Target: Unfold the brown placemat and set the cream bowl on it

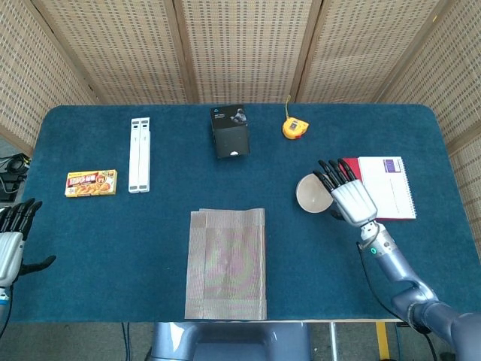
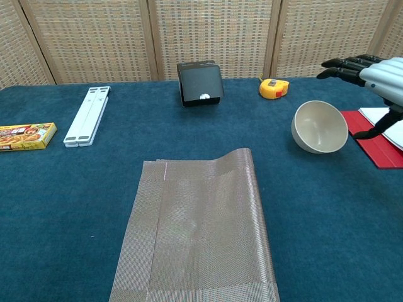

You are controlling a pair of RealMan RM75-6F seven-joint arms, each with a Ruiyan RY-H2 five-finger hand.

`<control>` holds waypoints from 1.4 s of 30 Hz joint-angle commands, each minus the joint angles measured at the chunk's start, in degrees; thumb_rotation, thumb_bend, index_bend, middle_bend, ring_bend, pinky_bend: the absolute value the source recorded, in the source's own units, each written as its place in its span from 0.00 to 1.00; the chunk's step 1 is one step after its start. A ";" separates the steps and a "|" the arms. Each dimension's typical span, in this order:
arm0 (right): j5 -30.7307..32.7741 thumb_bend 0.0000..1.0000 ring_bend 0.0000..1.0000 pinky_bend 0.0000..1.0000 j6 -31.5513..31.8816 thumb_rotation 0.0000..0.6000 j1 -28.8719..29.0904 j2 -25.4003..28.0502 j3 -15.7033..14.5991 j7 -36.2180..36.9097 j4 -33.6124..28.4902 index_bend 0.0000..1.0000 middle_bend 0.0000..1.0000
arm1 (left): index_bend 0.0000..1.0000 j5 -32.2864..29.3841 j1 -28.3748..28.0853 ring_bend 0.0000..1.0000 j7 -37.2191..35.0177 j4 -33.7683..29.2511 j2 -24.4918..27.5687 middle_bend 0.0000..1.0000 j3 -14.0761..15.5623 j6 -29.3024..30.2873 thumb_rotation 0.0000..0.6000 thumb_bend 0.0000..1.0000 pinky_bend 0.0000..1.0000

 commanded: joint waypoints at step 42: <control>-15.62 0.00 0.00 0.00 -35.76 1.00 26.97 3.97 1.55 -28.47 -36.24 0.20 0.00 | 0.00 -5.92 -2.88 0.00 0.16 2.84 -1.03 0.00 -1.82 -6.04 1.00 0.00 0.00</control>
